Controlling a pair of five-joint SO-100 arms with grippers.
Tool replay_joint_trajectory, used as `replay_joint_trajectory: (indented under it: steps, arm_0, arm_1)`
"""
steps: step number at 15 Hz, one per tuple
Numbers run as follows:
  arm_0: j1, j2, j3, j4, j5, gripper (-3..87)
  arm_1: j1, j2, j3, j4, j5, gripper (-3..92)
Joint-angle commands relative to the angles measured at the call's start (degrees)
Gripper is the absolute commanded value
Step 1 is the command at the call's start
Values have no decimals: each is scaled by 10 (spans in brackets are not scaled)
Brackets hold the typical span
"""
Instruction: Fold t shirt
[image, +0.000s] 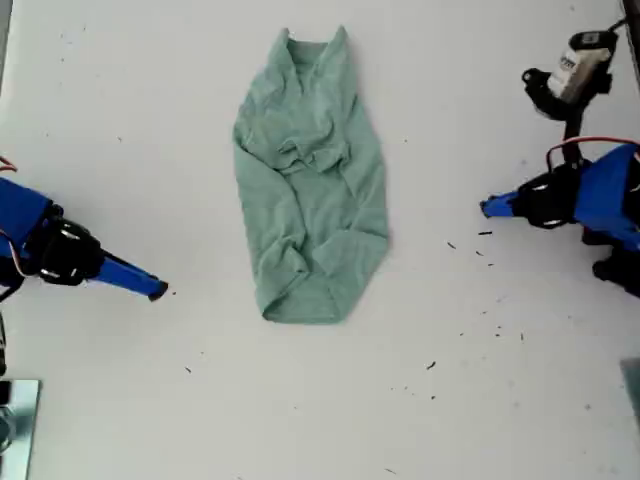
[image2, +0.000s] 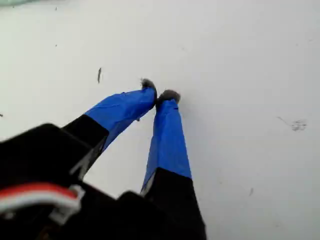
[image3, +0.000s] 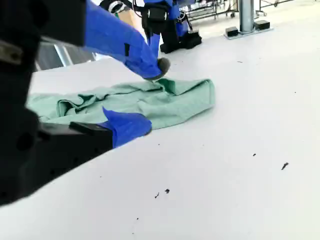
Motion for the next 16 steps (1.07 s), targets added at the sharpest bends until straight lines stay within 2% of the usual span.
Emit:
replay_joint_trajectory:
  steps: [1,3,4,6,7,8,10,11,12,13,14,15,16]
  arm_0:
    - [4,4,6,1,3,144]
    - [4,4,6,1,3,144]
    - [4,4,6,1,3,144]
    - [4,4,6,1,3,144]
    - [4,4,6,1,3,144]
    - [4,4,6,1,3,144]
    - [-25,4,6,1,3,131]
    - [-75,4,6,1,4,131]
    - [-115,4,3,3,-29,153]
    - [-100,4,-9,19,-131,283]
    - [-75,4,-6,11,-199,409]
    - [-57,4,-8,4,-227,460]
    - [-50,5,-17,3,-236,415]
  arm_1:
    - [28,7,25,1,2,39]
    - [28,7,25,1,2,39]
    - [22,7,25,1,48,39]
    - [-33,7,25,1,269,46]
    - [-76,7,25,1,268,49]
    - [-106,7,25,1,235,46]
    - [-115,8,26,-6,338,22]
    - [-105,8,25,-20,321,22]
    - [-126,8,20,-37,346,22]
    - [-147,8,12,-48,366,22]
    - [-154,8,4,-58,363,23]
    - [-164,8,-18,-51,363,23]
    - [-177,4,-45,-34,372,23]
